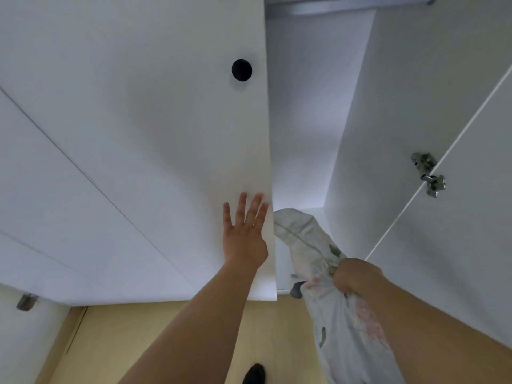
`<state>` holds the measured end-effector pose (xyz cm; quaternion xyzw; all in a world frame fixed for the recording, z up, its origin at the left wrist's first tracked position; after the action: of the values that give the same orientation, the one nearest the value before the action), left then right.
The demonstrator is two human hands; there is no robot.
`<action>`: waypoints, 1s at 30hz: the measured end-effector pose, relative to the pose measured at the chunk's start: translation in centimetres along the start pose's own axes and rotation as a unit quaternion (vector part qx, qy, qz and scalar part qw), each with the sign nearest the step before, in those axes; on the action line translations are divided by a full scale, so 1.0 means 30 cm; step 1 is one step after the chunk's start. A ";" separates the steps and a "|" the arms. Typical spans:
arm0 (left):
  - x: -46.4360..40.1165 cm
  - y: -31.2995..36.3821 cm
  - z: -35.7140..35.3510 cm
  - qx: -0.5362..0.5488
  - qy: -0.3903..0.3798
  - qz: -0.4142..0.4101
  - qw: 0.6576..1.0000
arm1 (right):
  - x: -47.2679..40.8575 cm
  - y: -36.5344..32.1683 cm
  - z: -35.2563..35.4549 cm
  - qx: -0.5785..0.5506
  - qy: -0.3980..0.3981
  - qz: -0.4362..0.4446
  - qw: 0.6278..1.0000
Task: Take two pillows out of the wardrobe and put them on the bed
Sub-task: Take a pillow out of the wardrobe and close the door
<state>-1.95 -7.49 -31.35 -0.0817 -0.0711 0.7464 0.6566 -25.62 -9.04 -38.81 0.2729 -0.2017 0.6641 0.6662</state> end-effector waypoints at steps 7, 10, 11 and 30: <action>-0.090 -0.012 -0.008 -0.001 -0.019 -0.008 1.000 | -0.022 -0.016 0.005 -0.027 -0.010 -0.020 0.999; -0.100 -0.009 -0.030 -0.003 -0.028 -0.013 1.000 | -0.019 -0.015 0.004 -0.034 -0.010 -0.023 0.999; -0.102 -0.008 -0.036 0.001 -0.025 -0.017 1.000 | -0.017 -0.012 0.002 -0.034 -0.009 -0.026 0.999; 0.078 0.525 -0.063 0.118 -0.011 -0.297 0.947 | 0.258 0.305 -0.354 -0.153 -0.087 -0.194 0.965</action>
<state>-17.09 -7.18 -36.62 0.0294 -0.0112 0.5212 0.8529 -35.43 3.36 -41.22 0.2587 -0.3014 0.4573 0.7957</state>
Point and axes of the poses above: each hand's wrist, its own x-axis away from the middle knuckle, its own z-axis out of the back of the hand, y = z × x, the point moved 10 cm from there along -x, towards the middle knuckle, and after that the axes turned 4 degrees about -z, right-handed, at the moved point
